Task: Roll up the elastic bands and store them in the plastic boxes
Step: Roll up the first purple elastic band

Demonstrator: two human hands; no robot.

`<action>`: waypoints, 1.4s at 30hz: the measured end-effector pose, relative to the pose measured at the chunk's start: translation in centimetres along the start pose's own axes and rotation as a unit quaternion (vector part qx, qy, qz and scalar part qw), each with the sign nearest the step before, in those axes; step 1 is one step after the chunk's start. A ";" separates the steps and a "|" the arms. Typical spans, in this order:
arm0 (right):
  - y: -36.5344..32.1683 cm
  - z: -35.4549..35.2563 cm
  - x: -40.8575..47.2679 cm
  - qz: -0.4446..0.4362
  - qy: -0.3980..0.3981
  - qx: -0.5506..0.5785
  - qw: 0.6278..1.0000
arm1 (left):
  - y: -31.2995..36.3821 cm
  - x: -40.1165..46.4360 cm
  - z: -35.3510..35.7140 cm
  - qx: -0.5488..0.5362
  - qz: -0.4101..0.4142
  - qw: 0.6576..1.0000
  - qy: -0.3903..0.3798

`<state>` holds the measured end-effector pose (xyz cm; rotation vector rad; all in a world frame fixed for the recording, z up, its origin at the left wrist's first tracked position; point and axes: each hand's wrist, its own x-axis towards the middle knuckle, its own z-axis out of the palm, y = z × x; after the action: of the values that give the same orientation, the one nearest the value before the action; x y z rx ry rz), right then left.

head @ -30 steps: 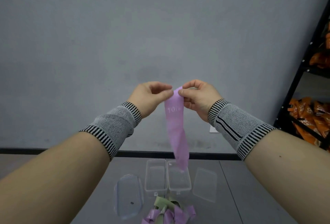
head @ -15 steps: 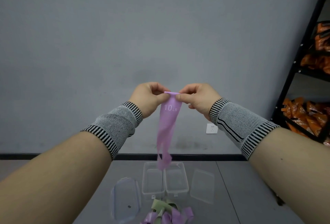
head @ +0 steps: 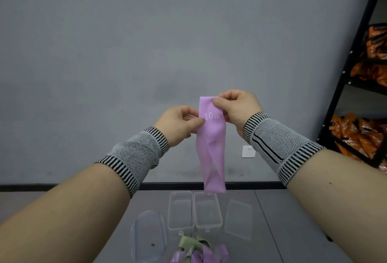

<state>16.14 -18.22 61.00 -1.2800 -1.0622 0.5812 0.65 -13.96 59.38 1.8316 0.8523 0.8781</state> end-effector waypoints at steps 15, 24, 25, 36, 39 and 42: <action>-1.1 -0.5 -0.3 0.023 -0.043 0.058 0.997 | 0.3 -0.3 1.1 0.041 0.125 0.985 0.113; -0.6 0.1 -0.9 0.077 -0.040 0.157 0.984 | -0.3 -0.3 1.6 0.108 0.197 0.967 0.117; -0.6 -0.1 -1.0 0.087 -0.058 0.164 0.981 | -0.2 -0.1 1.4 0.084 0.190 0.970 0.130; 0.9 0.2 -2.3 -0.095 -0.039 -0.070 0.992 | -0.5 -0.6 0.6 0.032 0.165 0.982 0.091; 0.9 0.5 -2.2 -0.126 -0.008 -0.046 0.991 | -0.7 -0.8 0.7 0.022 0.166 0.984 0.066; 1.0 0.4 -2.2 -0.121 -0.023 -0.010 0.992 | -0.6 -0.6 0.7 0.021 0.167 0.982 0.082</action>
<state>15.02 -19.63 59.32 -1.1389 -1.2440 0.4182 0.79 -14.56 58.51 1.9941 0.6754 1.2442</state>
